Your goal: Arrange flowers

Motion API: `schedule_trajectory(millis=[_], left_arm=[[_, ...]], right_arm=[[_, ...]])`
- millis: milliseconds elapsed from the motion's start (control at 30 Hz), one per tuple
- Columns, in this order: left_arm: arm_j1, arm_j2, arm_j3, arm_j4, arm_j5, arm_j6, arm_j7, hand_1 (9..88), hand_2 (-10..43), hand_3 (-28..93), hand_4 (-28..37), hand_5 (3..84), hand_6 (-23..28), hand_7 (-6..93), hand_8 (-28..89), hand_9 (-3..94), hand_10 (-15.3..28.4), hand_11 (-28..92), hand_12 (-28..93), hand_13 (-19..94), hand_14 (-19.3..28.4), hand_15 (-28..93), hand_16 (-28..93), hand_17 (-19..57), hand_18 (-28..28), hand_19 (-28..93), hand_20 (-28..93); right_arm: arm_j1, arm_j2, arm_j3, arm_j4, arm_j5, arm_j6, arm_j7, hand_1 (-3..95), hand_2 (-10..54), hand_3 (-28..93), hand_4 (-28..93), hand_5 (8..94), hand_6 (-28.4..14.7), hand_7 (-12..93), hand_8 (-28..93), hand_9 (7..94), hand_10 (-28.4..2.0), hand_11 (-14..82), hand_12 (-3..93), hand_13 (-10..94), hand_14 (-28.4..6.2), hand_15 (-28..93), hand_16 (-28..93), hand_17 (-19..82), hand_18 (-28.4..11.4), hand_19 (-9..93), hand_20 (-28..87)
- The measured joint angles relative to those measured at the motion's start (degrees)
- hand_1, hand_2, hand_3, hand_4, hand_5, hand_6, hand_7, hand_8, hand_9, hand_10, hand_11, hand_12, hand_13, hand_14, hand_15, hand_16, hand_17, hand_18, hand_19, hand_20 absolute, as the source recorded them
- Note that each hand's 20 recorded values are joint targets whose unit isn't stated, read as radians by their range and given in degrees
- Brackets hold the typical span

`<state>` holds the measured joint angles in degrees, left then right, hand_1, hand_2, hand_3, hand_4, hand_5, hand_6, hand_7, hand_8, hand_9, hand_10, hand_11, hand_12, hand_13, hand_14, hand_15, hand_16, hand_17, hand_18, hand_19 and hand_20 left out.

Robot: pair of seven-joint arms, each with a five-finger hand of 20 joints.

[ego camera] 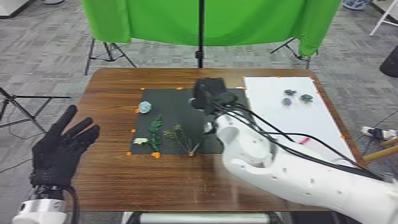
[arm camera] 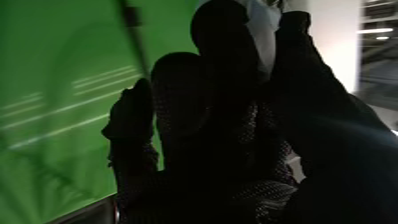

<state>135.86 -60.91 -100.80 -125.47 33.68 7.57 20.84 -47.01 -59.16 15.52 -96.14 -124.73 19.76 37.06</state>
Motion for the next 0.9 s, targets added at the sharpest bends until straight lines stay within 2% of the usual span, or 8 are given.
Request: schedule_trajectory(millis=[167,333,433,600,733,900], left_arm=[[-1.6,0.15,0.41,0.22,0.00,0.00,-0.46,22.3,6.4,77,-28.3,31.5,4.5,11.3,-10,31.6,19.2,19,12,23,28.3,46,-6,-5.6,28.4,41,42],[-2.8,0.71,0.90,0.46,0.00,-0.01,-0.46,22.3,6.4,77,-28.3,31.5,4.5,11.0,-10,31.5,19.1,18,13,23,28.2,45,-5,-5.7,28.4,41,42],[-3.6,0.89,1.21,0.77,-0.01,-0.05,-0.52,22.3,6.3,77,-28.3,31.5,4.5,10.9,-10,31.6,19.1,18,13,23,28.2,44,-5,-5.7,28.4,41,42],[-4.2,1.34,1.38,0.80,0.00,-0.19,-0.60,22.4,6.4,77,-28.3,31.5,4.6,10.9,-10,31.5,19.1,18,14,23,28.2,43,-5,-5.8,28.4,41,41],[-4.2,1.93,1.59,0.77,0.00,-0.19,-0.56,22.5,6.3,77,-28.3,31.5,4.6,10.7,-10,31.4,19.2,17,14,23,28.2,43,-4,-5.8,28.4,41,41],[-4.2,1.95,1.66,0.76,0.00,-0.20,-0.62,22.6,6.3,77,-28.3,31.5,4.6,10.5,-10,31.3,18.9,16,14,23,28.1,42,-4,-5.9,28.4,41,41]], right_arm=[[1.8,-6.8,-0.3,3.7,0.6,-6.4,-2.3,54.0,-9.5,71,-28,84.8,4.4,17,1,91.0,-5.5,17.1,39.2,68,-5.2,69,30,21,-22.5,80,53],[1.9,-9.7,-1.3,4.8,0.6,-12.8,-2.3,52.4,-9.5,70,-28,80.2,5.1,17,-1,87.0,-5.7,19.6,38.4,64,-5.4,71,29,19,-22.4,78,55],[1.5,-9.9,-2.0,5.2,0.7,-13.6,-2.3,52.0,-9.5,70,-28,78.6,5.2,17,-2,85.0,-5.7,20.0,37.9,62,-6.3,72,28,18,-22.3,77,56],[1.2,-9.6,-3.7,5.9,0.5,-14.7,-2.2,50.1,-9.5,69,-28,72.2,5.6,17,-4,80.2,-6.5,21.9,36.2,58,-7.4,74,24,16,-22.6,77,56],[0.9,-9.5,-4.1,6.2,0.0,-15.8,-2.3,46.7,-9.5,72,-28,67.8,5.6,16,-12,75.3,-7.6,25.7,30.3,57,-8.1,73,18,15,-22.5,76,56],[0.5,-9.5,-4.1,6.2,-1.5,-16.1,-2.6,45.1,-9.5,74,-28,65.7,5.5,17,-14,71.9,-8.4,28.3,26.8,56,-8.5,73,17,15,-22.6,76,55]])
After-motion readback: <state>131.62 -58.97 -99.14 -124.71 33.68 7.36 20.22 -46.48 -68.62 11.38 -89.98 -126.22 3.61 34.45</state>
